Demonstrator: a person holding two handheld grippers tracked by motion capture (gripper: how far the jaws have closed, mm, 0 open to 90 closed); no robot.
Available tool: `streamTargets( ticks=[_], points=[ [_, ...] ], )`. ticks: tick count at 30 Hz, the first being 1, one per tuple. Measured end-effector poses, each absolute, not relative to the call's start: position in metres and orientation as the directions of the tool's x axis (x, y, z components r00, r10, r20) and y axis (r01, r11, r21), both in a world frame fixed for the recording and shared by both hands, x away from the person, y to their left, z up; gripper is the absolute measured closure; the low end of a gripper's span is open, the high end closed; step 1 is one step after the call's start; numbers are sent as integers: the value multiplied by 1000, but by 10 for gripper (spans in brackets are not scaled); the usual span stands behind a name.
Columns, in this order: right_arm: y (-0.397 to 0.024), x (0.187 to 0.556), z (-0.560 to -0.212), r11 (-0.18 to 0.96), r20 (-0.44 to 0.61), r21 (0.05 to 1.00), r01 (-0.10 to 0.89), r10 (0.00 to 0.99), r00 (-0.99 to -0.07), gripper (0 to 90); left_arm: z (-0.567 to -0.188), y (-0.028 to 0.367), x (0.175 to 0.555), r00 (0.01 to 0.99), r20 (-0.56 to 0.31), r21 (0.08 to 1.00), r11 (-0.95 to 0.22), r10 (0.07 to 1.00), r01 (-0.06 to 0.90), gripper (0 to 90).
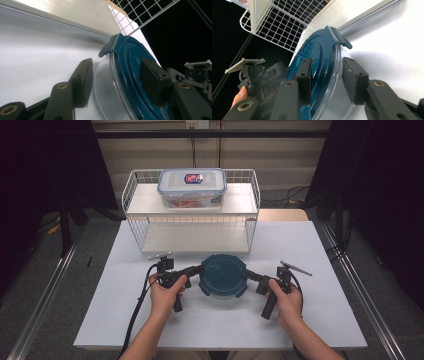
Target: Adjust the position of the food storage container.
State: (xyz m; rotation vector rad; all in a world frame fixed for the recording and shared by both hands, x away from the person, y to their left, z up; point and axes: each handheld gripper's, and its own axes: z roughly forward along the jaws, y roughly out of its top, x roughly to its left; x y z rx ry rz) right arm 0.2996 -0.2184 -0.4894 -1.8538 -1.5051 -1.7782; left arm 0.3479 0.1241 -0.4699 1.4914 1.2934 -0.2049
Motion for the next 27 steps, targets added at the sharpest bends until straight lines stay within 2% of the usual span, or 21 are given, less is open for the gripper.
streamTargets(
  ticks=[5, 8, 12, 14, 18, 20, 22, 27],
  points=[
    [-216, 299, -490, -485, 817, 499, 718, 539, -203, 610, -473, 121, 347, 382, -720, 576, 190, 579, 795, 486],
    [-216, 298, -491, -502, 826, 491, 712, 529, -195, 613, -473, 121, 347, 377, -734, 564, 198, 565, 802, 551],
    [-216, 297, -491, -512, 830, 484, 710, 525, -188, 623, -475, 119, 345, 369, -755, 547, 210, 542, 810, 585],
    [-216, 296, -491, -521, 831, 479, 706, 529, -173, 680, -474, 118, 345, 369, -755, 549, 215, 542, 808, 591],
    [-217, 296, -492, -538, 841, 464, 703, 516, -160, 693, -476, 120, 343, 338, -782, 529, 272, 524, 804, 637],
    [-217, 295, -492, -554, 848, 460, 694, 506, -157, 727, -478, 121, 342, 323, -794, 516, 291, 515, 806, 653],
    [-218, 295, -493, -577, 866, 435, 691, 480, -145, 733, -479, 123, 342, 313, -798, 507, 293, 515, 811, 713],
    [-216, 295, -492, -578, 864, 440, 687, 480, -149, 748, -475, 122, 340, 310, -796, 516, 315, 521, 797, 733]
  ],
)
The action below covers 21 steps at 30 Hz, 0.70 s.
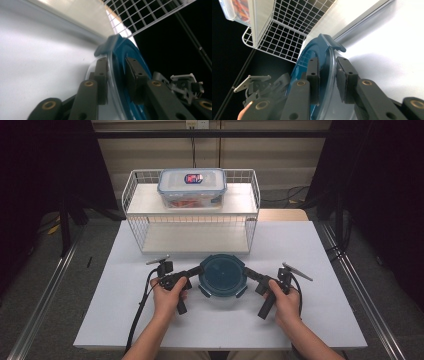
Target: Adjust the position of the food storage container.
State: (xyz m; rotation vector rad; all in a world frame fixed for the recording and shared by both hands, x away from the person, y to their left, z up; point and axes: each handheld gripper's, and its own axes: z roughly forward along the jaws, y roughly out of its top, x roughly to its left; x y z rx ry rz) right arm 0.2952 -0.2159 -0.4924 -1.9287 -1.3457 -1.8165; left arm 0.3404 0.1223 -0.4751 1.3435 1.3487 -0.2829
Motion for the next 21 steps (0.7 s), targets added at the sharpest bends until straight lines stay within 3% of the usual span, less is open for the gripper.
streamTargets(
  ticks=[9, 21],
  points=[
    [-207, 297, -489, -584, 871, 438, 684, 464, -161, 758, -464, 127, 337, 320, -769, 557, 336, 553, 759, 748],
    [-199, 302, -482, -578, 890, 424, 698, 410, -201, 759, -450, 138, 336, 355, -772, 589, 383, 528, 712, 747]
  ],
)
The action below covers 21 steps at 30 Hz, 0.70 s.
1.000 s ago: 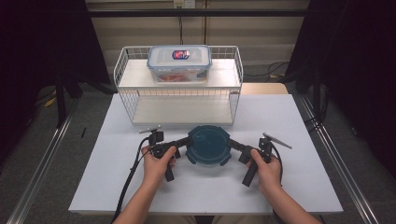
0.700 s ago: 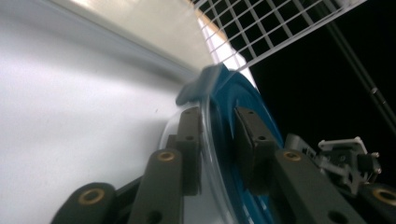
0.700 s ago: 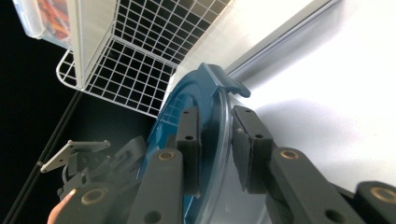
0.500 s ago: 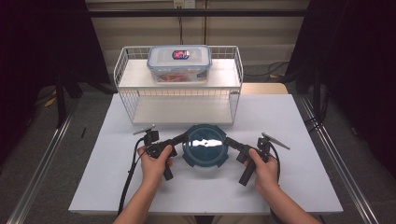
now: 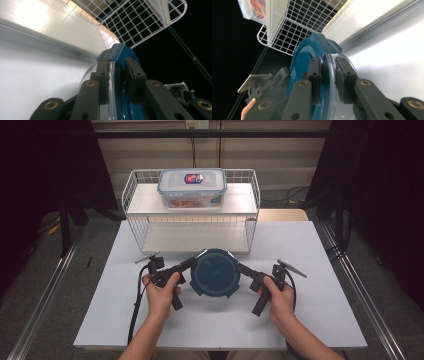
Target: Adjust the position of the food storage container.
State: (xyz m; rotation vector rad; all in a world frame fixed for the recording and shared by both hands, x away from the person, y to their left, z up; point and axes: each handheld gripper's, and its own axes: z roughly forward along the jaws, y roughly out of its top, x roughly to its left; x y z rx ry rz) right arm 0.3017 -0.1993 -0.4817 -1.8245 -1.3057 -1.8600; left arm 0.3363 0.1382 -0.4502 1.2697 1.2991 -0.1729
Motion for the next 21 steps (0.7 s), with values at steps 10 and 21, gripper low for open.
streamTargets(
  ticks=[10, 21],
  points=[
    [-197, 304, -475, -589, 893, 428, 685, 391, -222, 759, -438, 141, 335, 376, -770, 601, 388, 516, 699, 750],
    [-191, 306, -459, -592, 896, 434, 680, 364, -255, 760, -421, 148, 333, 388, -771, 614, 429, 505, 662, 751]
  ],
)
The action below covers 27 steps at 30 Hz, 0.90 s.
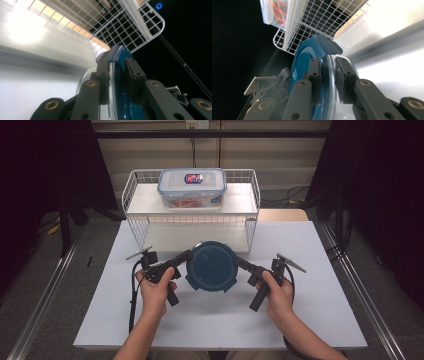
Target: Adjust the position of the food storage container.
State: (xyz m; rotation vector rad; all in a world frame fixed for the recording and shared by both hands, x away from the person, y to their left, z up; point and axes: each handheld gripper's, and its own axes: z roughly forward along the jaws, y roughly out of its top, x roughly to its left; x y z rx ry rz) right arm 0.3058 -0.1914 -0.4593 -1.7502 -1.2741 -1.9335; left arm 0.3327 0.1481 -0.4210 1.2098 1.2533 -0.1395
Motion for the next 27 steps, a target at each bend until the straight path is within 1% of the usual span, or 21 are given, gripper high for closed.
streamTargets(
  ticks=[2, 3, 9, 11, 14, 17, 18, 27],
  points=[
    [-189, 307, -454, -596, 894, 439, 672, 363, -262, 760, -414, 150, 332, 397, -772, 616, 430, 497, 660, 751],
    [-188, 308, -451, -595, 896, 436, 676, 358, -263, 760, -408, 150, 332, 408, -757, 636, 430, 511, 641, 751],
    [-183, 314, -426, -614, 891, 453, 646, 331, -310, 759, -378, 153, 334, 443, -744, 660, 446, 501, 605, 754],
    [-182, 315, -420, -619, 891, 454, 640, 325, -318, 759, -375, 152, 334, 441, -749, 656, 461, 495, 597, 754],
    [-181, 317, -413, -624, 889, 459, 633, 321, -328, 758, -363, 154, 336, 466, -738, 672, 463, 489, 578, 756],
    [-179, 318, -407, -633, 888, 459, 624, 308, -341, 758, -356, 153, 337, 463, -746, 664, 483, 478, 572, 757],
    [-179, 318, -407, -633, 888, 459, 624, 308, -341, 758, -354, 154, 337, 479, -738, 673, 474, 475, 568, 757],
    [-176, 323, -392, -644, 885, 461, 610, 290, -363, 755, -332, 155, 342, 503, -737, 676, 496, 451, 545, 762]
  ],
)
